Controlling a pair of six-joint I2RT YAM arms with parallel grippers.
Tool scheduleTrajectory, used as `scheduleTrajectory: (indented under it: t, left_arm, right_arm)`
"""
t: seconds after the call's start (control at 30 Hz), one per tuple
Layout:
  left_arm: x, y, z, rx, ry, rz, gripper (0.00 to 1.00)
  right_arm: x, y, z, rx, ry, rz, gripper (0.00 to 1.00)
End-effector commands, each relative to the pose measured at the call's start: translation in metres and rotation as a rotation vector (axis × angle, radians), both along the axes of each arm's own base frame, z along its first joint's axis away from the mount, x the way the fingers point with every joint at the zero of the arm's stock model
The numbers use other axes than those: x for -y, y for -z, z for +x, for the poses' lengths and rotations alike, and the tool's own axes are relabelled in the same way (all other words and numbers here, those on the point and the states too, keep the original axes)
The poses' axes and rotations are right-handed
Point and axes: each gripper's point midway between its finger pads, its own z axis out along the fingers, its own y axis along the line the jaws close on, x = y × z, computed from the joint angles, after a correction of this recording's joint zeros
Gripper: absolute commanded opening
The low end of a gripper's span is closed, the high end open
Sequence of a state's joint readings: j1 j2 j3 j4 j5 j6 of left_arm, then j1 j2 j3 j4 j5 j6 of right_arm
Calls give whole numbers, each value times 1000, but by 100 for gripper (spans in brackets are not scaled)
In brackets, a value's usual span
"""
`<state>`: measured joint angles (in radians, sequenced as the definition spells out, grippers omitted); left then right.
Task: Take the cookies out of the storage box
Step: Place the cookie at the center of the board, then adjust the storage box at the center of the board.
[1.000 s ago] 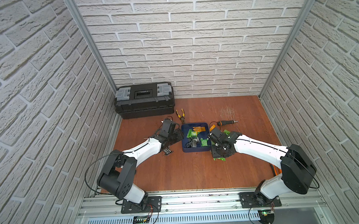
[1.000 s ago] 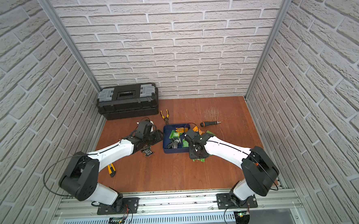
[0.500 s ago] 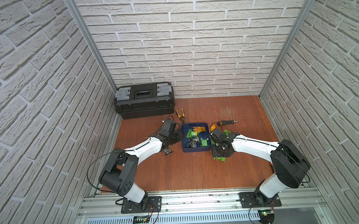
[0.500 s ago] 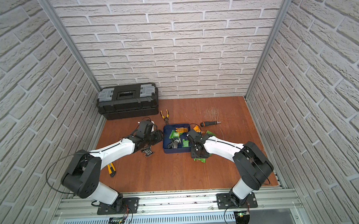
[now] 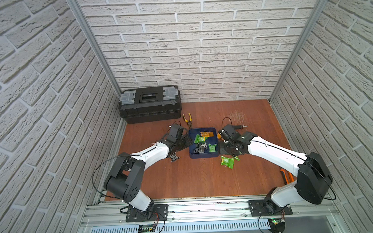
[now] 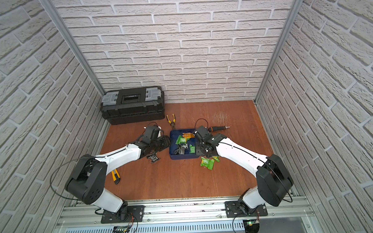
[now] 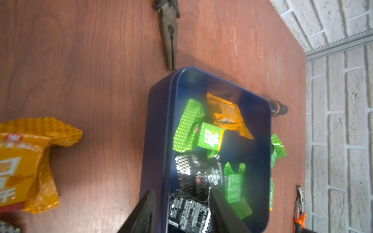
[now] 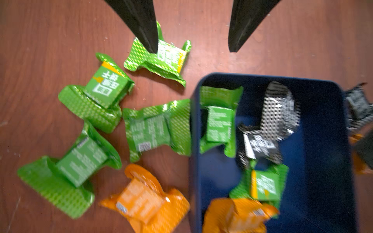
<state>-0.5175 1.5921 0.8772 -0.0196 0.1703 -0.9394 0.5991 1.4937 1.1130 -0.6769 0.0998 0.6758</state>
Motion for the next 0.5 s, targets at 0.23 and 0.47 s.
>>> scheduleTrajectory:
  t: [0.23, 0.47]
  left_arm:
    - [8, 14, -10, -54, 51, 74, 38]
    - [9, 12, -21, -57, 71, 150, 21]
  right_arm:
    - [-66, -3, 58, 11, -66, 131, 57]
    - [-84, 12, 78, -29, -41, 145, 54]
